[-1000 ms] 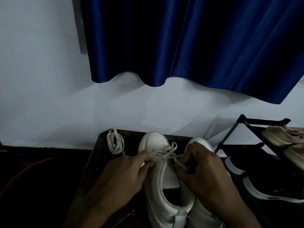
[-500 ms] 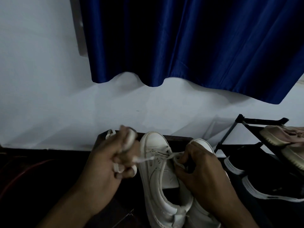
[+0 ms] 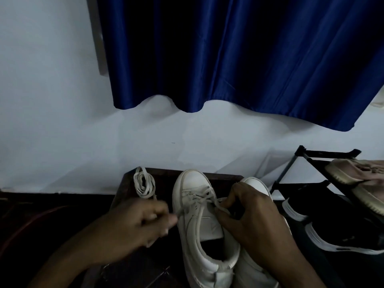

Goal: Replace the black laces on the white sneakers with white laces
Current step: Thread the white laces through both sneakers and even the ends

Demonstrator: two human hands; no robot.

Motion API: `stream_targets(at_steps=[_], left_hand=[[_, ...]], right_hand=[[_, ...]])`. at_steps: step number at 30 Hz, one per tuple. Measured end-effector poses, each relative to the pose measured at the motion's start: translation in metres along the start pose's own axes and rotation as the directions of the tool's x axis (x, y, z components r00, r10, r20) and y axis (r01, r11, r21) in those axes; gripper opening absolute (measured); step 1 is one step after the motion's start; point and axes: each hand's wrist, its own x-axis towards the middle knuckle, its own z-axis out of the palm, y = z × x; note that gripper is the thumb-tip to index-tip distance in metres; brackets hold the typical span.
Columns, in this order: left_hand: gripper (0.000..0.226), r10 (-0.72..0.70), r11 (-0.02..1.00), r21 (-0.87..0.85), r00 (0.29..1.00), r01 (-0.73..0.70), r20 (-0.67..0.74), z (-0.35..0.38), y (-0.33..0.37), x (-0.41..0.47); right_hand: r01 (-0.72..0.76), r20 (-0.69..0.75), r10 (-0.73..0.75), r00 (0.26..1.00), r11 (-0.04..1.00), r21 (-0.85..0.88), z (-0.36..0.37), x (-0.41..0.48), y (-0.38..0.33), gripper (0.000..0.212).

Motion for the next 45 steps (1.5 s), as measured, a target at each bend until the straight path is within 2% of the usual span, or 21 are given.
stream_targets(at_steps=[3,5,7,9,11,13,15,18,20,22,24,26,28,30,32,34,36,38,40,42,45], left_hand=[[0.036,-0.01,0.952,0.307,0.997,-0.014,0.074,0.006,-0.004,-0.003],[0.043,-0.036,0.908,0.419,0.999,0.018,0.034,0.009,-0.012,-0.001],[0.053,0.002,0.874,0.486,1.0,-0.014,0.025,0.012,-0.016,0.003],[0.054,0.058,0.855,0.516,0.998,-0.041,-0.016,0.015,-0.02,0.006],[0.054,0.079,0.817,0.576,0.995,-0.026,-0.068,0.017,-0.02,0.007],[0.051,0.147,0.781,0.624,0.974,-0.007,-0.173,0.019,-0.016,0.01],[0.031,0.23,0.807,0.591,0.928,-0.012,-0.294,0.019,-0.006,0.012],[0.015,0.264,0.905,0.422,0.852,-0.057,-0.453,0.022,0.018,0.015],[0.012,0.227,0.955,0.283,0.834,-0.089,-0.504,0.026,0.031,0.019],[0.003,0.222,0.972,0.186,0.827,-0.145,-0.516,0.03,0.044,0.024],[0.008,0.221,0.975,0.096,0.81,-0.202,-0.542,0.032,0.058,0.029],[0.021,0.221,0.971,0.039,0.815,-0.237,-0.536,0.03,0.074,0.038],[0.036,0.245,0.969,0.121,0.854,-0.214,-0.459,0.027,0.085,0.054],[0.044,0.252,0.96,0.205,0.909,-0.191,-0.331,0.025,0.091,0.07],[0.034,0.271,0.961,0.127,0.928,-0.246,-0.254,0.024,0.091,0.078],[0.031,0.253,0.963,-0.004,0.91,-0.269,-0.328,0.018,0.083,0.078],[0.033,0.098,0.969,-0.163,0.89,-0.188,-0.446,0.01,0.071,0.077],[0.032,-0.093,0.949,-0.308,0.869,-0.071,-0.487,0.006,0.057,0.077],[0.031,-0.186,0.917,-0.398,0.858,-0.023,-0.478,0.007,0.049,0.076],[0.032,-0.219,0.906,-0.424,0.853,-0.004,-0.475,0.01,0.046,0.077],[0.032,-0.234,0.918,-0.395,0.836,0.022,-0.496,0.01,0.044,0.083]], right_hand=[[0.044,0.027,-0.044,0.999,0.999,0.002,-0.001,0.001,-0.001,0.029],[0.044,0.068,-0.049,0.996,0.996,0.083,-0.012,0.003,-0.004,0.032],[0.012,0.039,-0.021,0.999,0.977,0.215,-0.031,0.009,-0.003,0.029],[-0.009,0.025,0.004,1.0,0.978,0.208,-0.054,0.016,0.007,0.024],[-0.039,0.19,0.023,0.982,0.996,0.082,-0.066,0.025,0.023,0.02],[0.002,0.384,0.029,0.923,0.997,-0.079,-0.061,0.033,0.034,0.021],[0.022,0.463,0.047,0.885,0.99,-0.143,-0.051,0.039,0.036,0.025],[-0.043,0.451,0.111,0.886,0.986,-0.159,-0.048,0.045,0.031,0.033],[-0.091,0.357,0.106,0.928,0.994,-0.057,-0.052,0.049,0.023,0.039],[-0.109,0.223,0.074,0.972,0.983,0.149,-0.056,0.052,0.012,0.036],[-0.171,0.199,0.08,0.977,0.854,0.492,-0.06,0.054,0.001,0.025],[-0.156,0.217,0.005,0.976,0.708,0.689,-0.065,0.055,-0.007,0.013],[-0.079,0.19,-0.097,0.977,0.663,0.744,-0.068,0.055,-0.012,0.008],[-0.036,0.14,-0.112,0.984,0.639,0.768,-0.067,0.055,-0.013,0.008],[-0.04,0.115,-0.074,0.991,0.642,0.765,-0.068,0.055,-0.009,0.009],[-0.083,0.143,-0.04,0.989,0.648,0.757,-0.08,0.055,0.003,0.007],[-0.141,0.184,-0.004,0.983,0.625,0.768,-0.1,0.052,0.022,0.01],[-0.171,0.181,0.04,0.983,0.576,0.799,-0.121,0.047,0.046,0.017],[-0.141,0.121,0.074,0.99,0.457,0.878,-0.139,0.042,0.069,0.016],[-0.061,0.036,0.089,0.995,0.295,0.953,-0.155,0.036,0.091,0.019],[0.041,-0.039,0.05,0.998,-0.055,0.998,-0.173,0.028,0.114,0.024]])
